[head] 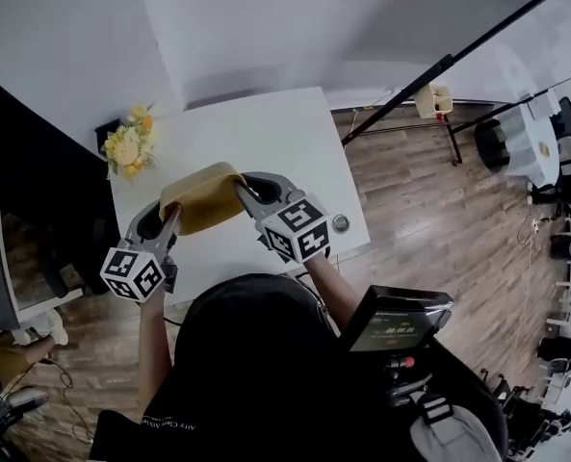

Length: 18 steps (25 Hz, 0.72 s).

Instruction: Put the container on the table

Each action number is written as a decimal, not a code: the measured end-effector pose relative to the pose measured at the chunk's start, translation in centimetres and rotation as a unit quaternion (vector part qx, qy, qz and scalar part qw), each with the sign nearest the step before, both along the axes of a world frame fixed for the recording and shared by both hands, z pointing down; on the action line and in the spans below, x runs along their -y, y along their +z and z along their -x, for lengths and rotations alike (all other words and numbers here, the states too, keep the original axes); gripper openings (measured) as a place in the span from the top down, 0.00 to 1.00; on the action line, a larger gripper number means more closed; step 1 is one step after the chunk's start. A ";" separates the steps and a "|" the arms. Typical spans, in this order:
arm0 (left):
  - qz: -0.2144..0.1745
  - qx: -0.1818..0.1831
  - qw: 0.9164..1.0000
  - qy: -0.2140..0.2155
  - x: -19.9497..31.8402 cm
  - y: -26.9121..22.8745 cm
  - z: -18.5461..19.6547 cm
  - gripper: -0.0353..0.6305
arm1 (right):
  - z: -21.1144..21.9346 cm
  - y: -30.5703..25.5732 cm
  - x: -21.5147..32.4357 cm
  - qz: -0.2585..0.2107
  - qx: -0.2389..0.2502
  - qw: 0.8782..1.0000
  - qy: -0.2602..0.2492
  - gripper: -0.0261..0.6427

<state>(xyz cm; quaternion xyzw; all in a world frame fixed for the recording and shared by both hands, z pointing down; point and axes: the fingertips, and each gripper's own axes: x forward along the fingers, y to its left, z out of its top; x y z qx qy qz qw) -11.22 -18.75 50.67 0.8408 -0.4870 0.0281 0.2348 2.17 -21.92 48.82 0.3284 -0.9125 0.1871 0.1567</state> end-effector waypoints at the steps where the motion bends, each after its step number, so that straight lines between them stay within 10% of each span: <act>1: 0.005 0.029 0.999 -0.016 0.1 0.7 -0.1 0.77 | -0.1 0.1 0.0 -0.005 -0.018 1.000 0.009 0.89; 8: -0.003 0.078 0.996 -0.040 -0.5 1.1 -0.4 0.81 | -0.4 0.6 -1.3 -0.056 -0.101 0.993 -0.034 0.87; 13: -0.035 0.101 0.993 0.057 -0.6 1.0 -1.1 0.82 | 0.9 0.2 -2.1 -0.139 -0.167 0.973 -0.078 0.75; 18: -0.014 0.136 0.990 0.031 0.2 2.2 -0.8 0.80 | 0.1 2.2 -0.8 -0.041 -0.136 0.990 -0.016 0.81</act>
